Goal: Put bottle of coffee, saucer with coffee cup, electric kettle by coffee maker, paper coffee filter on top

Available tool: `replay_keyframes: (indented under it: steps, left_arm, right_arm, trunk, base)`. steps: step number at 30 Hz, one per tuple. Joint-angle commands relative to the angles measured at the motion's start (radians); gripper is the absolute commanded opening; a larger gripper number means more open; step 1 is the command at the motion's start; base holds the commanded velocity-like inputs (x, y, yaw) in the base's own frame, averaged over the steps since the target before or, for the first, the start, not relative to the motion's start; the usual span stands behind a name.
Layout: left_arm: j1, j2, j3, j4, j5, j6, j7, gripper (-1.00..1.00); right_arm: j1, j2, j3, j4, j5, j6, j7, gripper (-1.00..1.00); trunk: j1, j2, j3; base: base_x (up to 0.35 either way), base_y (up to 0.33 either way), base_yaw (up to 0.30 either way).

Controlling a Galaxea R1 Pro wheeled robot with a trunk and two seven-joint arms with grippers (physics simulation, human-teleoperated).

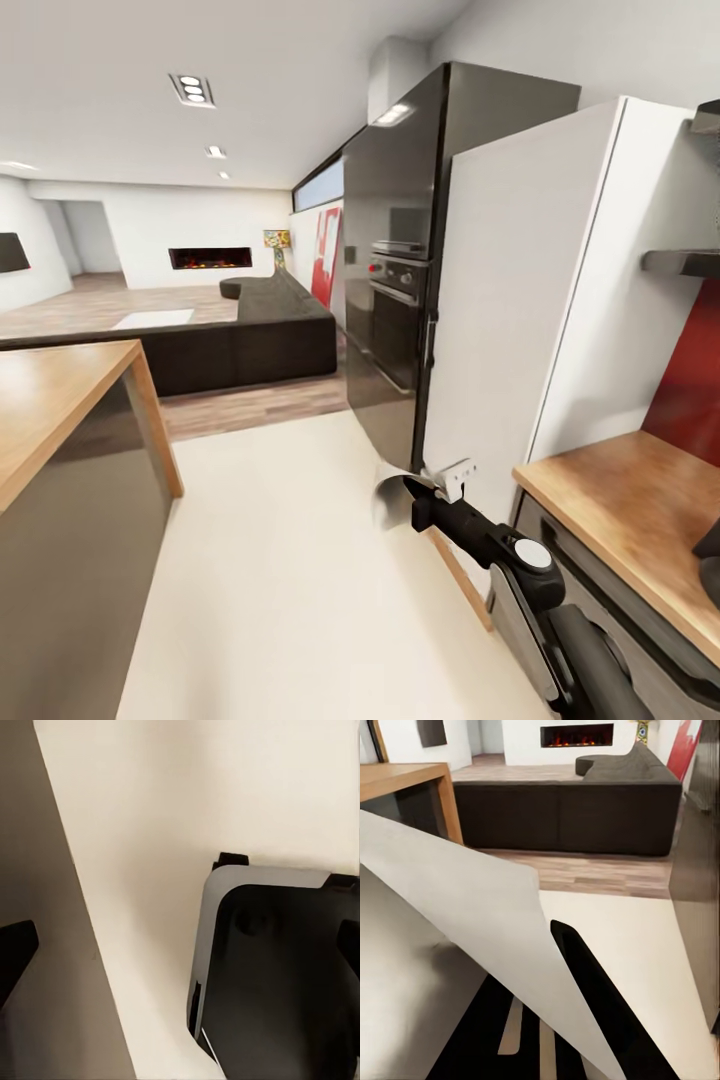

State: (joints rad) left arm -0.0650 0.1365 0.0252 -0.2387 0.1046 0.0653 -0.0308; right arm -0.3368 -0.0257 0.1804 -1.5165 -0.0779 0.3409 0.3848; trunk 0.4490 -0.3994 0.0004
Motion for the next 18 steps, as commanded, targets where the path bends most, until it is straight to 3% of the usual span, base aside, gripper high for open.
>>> replay_keyframes:
  steps: [1,18]
  left_arm:
    - [0.001,0.000,0.002,-0.002,0.010,0.007,-0.003,1.00]
    - [0.002,0.000,0.001,-0.002,0.010,0.003,-0.003,1.00]
  right_arm:
    - [-0.001,0.000,0.001,-0.001,-0.013,0.009,0.000,-1.00]
    - [-0.001,0.000,0.001,0.001,-0.013,0.009,0.000,-1.00]
  trunk:
    - [0.001,-0.001,0.000]
    - [0.001,-0.001,0.000]
  base:
    - [0.338,0.140,-0.249]
    - [0.330,0.151,-0.269]
